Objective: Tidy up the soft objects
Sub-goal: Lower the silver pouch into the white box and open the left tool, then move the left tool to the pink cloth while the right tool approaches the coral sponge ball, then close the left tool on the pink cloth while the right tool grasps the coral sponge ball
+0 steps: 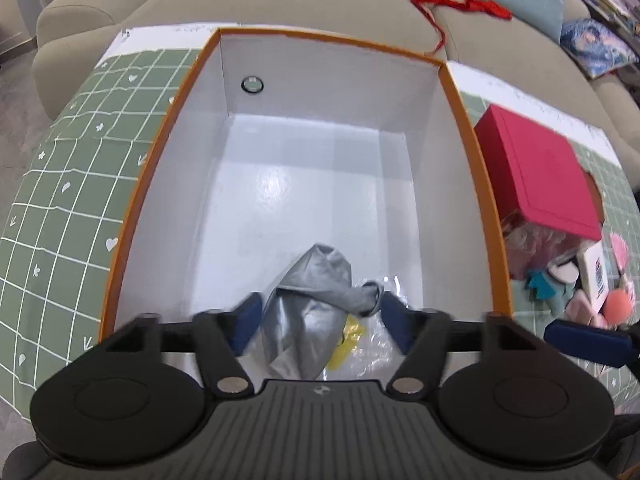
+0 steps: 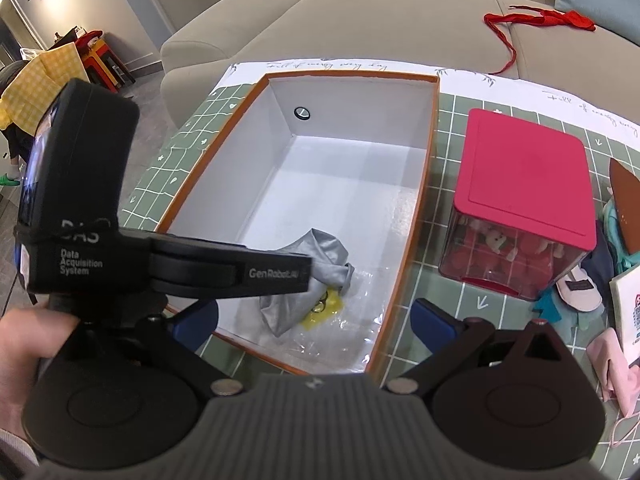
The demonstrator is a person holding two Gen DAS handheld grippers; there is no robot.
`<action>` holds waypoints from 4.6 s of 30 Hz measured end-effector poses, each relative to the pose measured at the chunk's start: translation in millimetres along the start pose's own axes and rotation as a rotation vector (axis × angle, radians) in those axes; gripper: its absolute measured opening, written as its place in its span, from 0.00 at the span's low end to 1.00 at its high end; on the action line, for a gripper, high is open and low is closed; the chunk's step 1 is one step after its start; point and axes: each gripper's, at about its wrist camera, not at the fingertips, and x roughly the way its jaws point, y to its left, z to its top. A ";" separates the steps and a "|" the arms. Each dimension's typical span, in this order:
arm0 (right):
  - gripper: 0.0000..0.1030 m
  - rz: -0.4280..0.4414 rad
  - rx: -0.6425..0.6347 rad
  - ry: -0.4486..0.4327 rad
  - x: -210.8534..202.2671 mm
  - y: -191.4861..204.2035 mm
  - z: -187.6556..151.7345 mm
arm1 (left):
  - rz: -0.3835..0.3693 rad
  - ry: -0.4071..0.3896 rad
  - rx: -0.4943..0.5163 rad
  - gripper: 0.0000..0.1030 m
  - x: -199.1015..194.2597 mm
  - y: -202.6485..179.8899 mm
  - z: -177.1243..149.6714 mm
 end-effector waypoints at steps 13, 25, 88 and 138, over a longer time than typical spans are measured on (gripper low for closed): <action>0.97 -0.008 -0.010 -0.023 -8.6 0.8 -1.8 | -0.079 -0.085 -0.109 0.95 -18.0 11.6 4.2; 0.97 -0.047 0.016 -0.063 -31.4 -18.2 -3.1 | -0.016 -0.057 -0.095 0.92 -28.4 -1.0 9.5; 0.52 -0.222 0.361 -0.024 -54.3 -346.7 -86.6 | -0.147 -0.045 0.552 0.89 -13.8 -254.4 -81.4; 0.39 0.124 0.546 -0.142 -85.2 -354.8 -72.3 | -0.106 -0.113 0.426 0.27 95.6 -339.2 -105.2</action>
